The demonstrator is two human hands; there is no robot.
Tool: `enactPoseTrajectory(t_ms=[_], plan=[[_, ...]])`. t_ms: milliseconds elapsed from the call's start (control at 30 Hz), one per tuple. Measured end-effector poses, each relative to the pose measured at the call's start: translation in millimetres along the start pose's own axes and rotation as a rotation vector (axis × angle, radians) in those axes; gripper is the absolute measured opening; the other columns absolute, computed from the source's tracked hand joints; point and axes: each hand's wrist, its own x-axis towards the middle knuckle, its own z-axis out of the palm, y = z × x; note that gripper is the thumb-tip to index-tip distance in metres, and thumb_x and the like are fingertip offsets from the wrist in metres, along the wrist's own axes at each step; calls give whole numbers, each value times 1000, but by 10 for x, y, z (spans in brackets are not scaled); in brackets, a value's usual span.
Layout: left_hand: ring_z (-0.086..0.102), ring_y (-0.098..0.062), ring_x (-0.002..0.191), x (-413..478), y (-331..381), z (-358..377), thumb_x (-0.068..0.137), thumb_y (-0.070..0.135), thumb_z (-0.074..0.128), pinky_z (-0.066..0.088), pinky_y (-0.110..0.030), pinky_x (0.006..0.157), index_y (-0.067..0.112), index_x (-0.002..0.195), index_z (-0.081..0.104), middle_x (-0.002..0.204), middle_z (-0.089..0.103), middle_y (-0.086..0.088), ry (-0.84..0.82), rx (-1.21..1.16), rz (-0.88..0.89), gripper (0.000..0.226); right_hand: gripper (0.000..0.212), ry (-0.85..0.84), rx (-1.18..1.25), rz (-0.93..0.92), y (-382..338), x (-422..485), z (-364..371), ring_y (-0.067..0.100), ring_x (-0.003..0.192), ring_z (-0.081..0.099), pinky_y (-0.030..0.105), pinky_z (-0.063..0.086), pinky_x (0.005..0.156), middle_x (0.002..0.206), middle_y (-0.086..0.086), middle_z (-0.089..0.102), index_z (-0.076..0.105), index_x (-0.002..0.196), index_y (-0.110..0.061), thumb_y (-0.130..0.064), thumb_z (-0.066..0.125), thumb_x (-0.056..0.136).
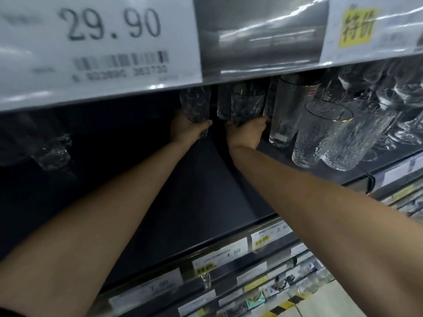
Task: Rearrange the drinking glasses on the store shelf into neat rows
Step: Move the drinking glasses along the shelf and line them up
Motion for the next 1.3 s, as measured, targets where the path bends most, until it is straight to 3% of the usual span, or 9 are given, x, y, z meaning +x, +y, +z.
enactPoseTrajectory(t_ms=[100, 267, 367, 433, 600, 700, 800, 867, 1300], plan=[[64, -12, 100, -315, -27, -225, 72, 33, 83, 51, -20, 81, 14, 120, 60, 114, 67, 2, -25, -8, 37, 57, 72, -79, 44, -12, 22, -157, -76, 15, 107, 50, 8, 32, 72, 135, 13, 49, 32, 139, -1, -16, 76, 84], [59, 0, 88, -841, -19, -682, 79, 20, 80, 43, -7, 67, 26, 103, 56, 97, 62, 11, -86, 1, 55, 35, 72, -306, 64, -67, 21, -505, -263, 17, 90, 64, 31, 59, 75, 109, 2, 61, 31, 133, -17, -15, 76, 76], [54, 9, 79, -1126, -27, -970, 78, 13, 80, 43, 1, 61, 32, 87, 54, 88, 59, 16, -135, 33, 88, 33, 58, -408, 71, -112, 46, -745, -388, 11, 76, 62, 16, 51, 52, 97, 1, 60, 30, 120, -18, -4, 71, 82], [55, 7, 80, -1305, -46, -1159, 76, 10, 81, 44, -1, 65, 27, 90, 56, 90, 61, 11, -136, 49, 91, 34, 58, -470, 102, -144, 48, -893, -432, 11, 77, 59, 13, 47, 49, 99, 3, 57, 28, 119, -17, 1, 69, 82], [63, -11, 101, -1666, -173, -1588, 69, 14, 86, 50, -24, 89, 18, 111, 58, 111, 68, 0, -134, 70, 62, 50, 63, -512, 90, -226, 41, -1272, -391, 10, 83, 59, 10, 46, 51, 98, 2, 56, 34, 123, -8, 0, 74, 75], [65, -13, 106, -1839, -272, -1843, 61, 26, 89, 53, -33, 96, 16, 116, 60, 114, 70, 1, -106, 92, 31, 63, 75, -583, 49, -246, -1, -1483, -328, 20, 91, 68, 23, 52, 65, 97, 3, 64, 42, 124, -7, -20, 80, 60], [67, -9, 103, -2006, -363, -2104, 50, 47, 87, 55, -33, 93, 19, 119, 61, 112, 71, 6, -60, 146, -24, 79, 76, -633, 36, -251, -82, -1748, -267, 9, 97, 64, 29, 51, 85, 105, -8, 64, 40, 122, -20, -27, 85, 60], [66, -10, 105, -2118, -396, -2266, 55, 41, 90, 54, -31, 94, 18, 120, 61, 113, 71, 5, -22, 163, -49, 75, 80, -660, 26, -286, -142, -1932, -231, 10, 100, 65, 32, 52, 91, 108, -9, 65, 41, 122, -24, -33, 84, 56], [64, -10, 107, -2710, -548, -3101, 63, 32, 90, 49, -22, 88, 16, 124, 54, 115, 68, 5, 250, 189, -170, 73, 72, -904, -5, -400, -437, -2715, 160, 8, 97, 67, 35, 54, 93, 103, -10, 69, 50, 122, -24, -31, 88, 61]])
